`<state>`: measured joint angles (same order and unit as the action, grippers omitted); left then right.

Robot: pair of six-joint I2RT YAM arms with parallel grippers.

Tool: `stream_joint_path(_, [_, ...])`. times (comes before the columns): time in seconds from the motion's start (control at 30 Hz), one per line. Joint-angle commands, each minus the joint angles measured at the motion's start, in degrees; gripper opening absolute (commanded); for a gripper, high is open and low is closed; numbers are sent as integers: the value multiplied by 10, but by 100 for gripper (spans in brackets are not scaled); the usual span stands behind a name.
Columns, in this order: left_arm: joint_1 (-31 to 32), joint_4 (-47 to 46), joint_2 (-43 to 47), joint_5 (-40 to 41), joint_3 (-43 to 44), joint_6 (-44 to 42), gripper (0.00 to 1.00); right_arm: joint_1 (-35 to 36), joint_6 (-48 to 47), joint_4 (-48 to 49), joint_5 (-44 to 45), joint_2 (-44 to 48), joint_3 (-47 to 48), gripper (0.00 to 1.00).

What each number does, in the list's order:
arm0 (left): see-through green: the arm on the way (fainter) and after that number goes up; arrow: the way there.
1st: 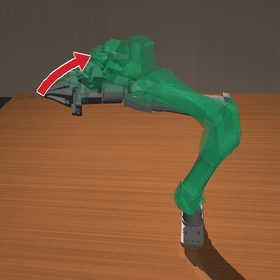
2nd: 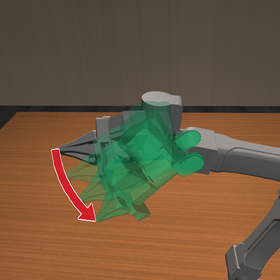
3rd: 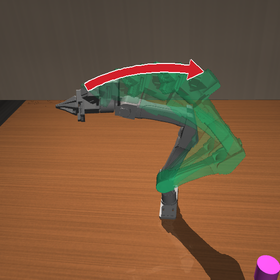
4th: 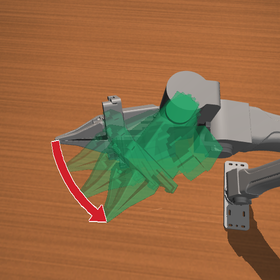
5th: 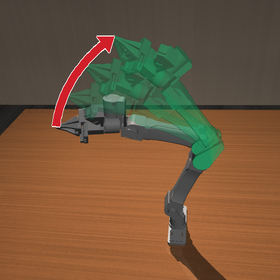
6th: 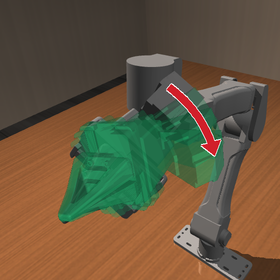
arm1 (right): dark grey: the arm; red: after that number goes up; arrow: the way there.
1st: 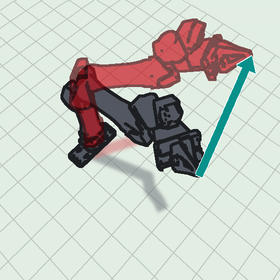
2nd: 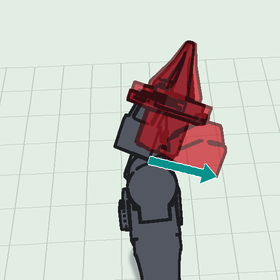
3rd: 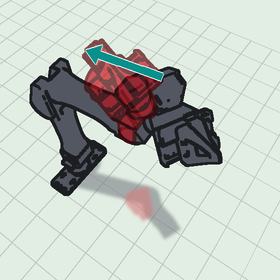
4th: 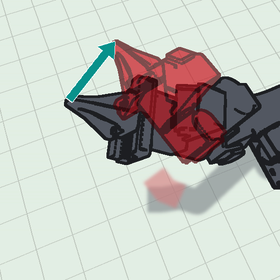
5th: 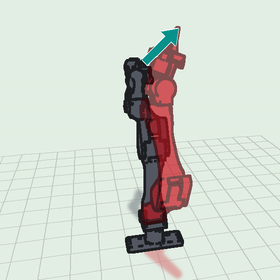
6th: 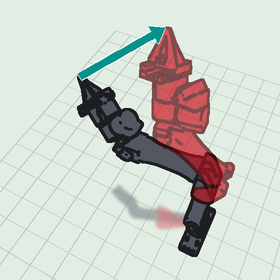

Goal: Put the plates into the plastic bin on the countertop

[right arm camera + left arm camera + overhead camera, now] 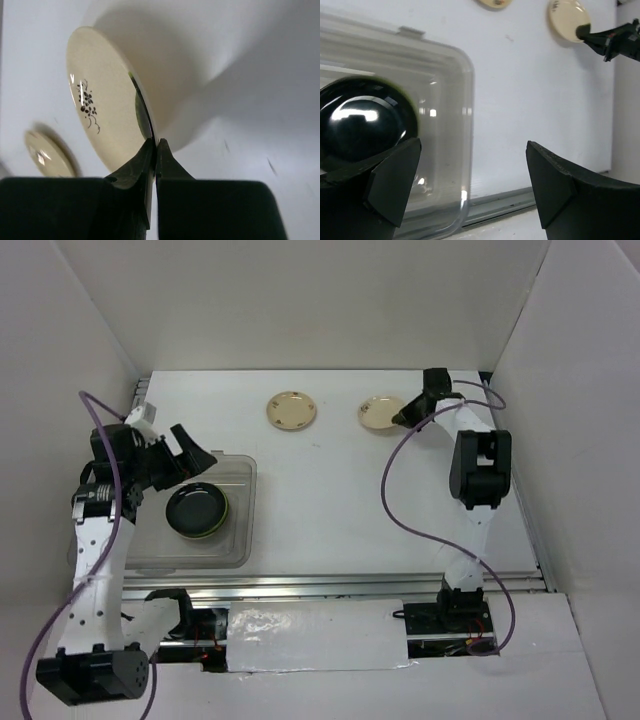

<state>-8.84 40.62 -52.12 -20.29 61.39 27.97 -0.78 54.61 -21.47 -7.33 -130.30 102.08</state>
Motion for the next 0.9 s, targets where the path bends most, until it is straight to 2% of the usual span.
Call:
stream_joint_path(0.0, [57,-90,-58,-68,64,31,99,59,-183,-72,113,194,-47,0])
stream_joint_path(0.07, [118,-142,-120,-90,90,51,99,92,-221,-69,96,253,-135,0])
stream_joint_path(0.13, [159,-175,-171,-130,120,58,99,117,-225,-26,21,344,-239,0])
stream_joint_path(0.17, [171,-183,-193,-142,131,56,99,122,-226,1,-21,368,-270,0])
stream_joint_path(0.2, [181,-193,-229,-158,140,56,99,126,-218,18,-123,407,-295,0])
stream_joint_path(0.27, [197,-216,-260,-147,151,69,99,144,-203,74,-219,442,-348,0])
stream_joint_path(0.43, [210,-219,-294,-140,157,70,99,186,-166,143,-329,477,-387,0])
stream_joint_path(0.63, [219,-231,-289,-137,124,75,93,208,-131,180,-362,478,-389,0])
stream_joint_path(0.77, [221,-226,-294,-146,119,72,75,220,-124,185,-354,464,-378,0])
stream_joint_path(0.83, [226,-226,-294,-146,117,71,55,221,-115,194,-355,455,-370,0])
stream_joint_path(0.87, [226,-226,-294,-148,117,71,41,221,-111,195,-355,446,-368,0])
